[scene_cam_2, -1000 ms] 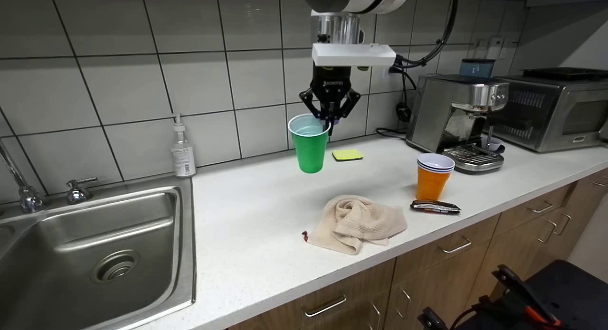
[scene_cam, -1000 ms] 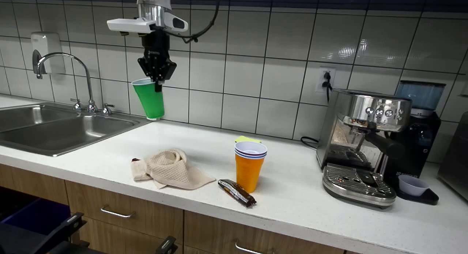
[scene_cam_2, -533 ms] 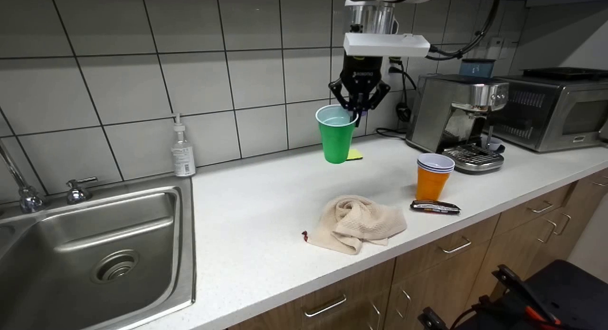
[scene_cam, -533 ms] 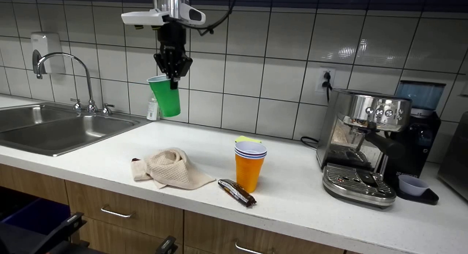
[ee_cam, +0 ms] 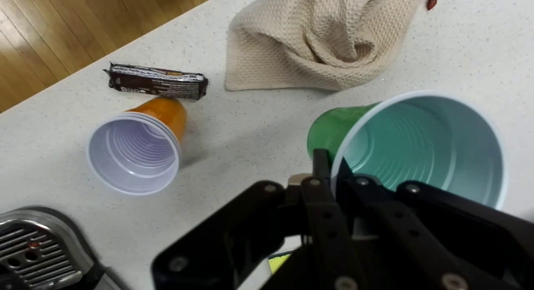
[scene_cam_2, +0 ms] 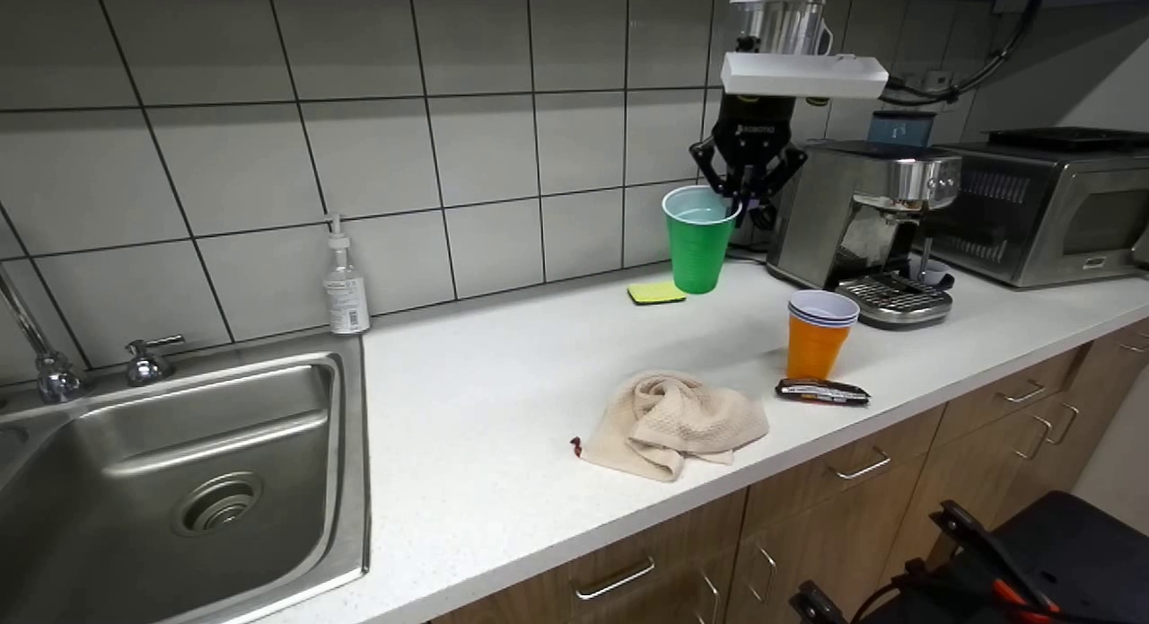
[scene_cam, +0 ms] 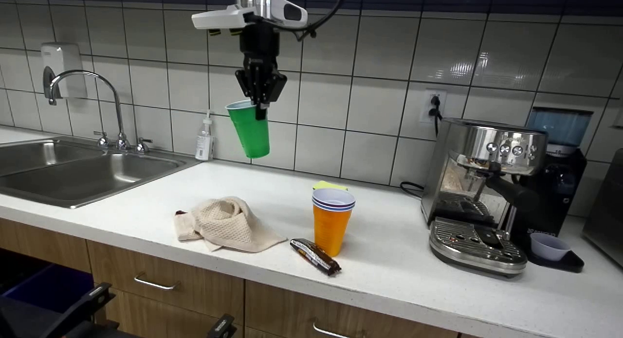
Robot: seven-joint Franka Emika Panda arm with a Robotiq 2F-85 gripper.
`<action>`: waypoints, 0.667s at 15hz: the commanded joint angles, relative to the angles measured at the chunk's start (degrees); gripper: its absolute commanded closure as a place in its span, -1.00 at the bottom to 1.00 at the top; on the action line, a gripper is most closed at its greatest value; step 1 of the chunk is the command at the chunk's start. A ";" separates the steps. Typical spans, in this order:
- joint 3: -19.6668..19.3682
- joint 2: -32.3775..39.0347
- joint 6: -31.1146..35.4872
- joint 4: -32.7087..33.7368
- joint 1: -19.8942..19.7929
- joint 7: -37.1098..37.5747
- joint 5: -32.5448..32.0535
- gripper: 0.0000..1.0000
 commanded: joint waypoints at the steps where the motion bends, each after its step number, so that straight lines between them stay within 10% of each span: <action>1: -0.89 -2.25 -0.86 -1.58 -2.50 1.04 -1.65 0.98; 10: -4.51 -2.14 -0.45 -2.37 -7.59 1.73 -3.77 0.98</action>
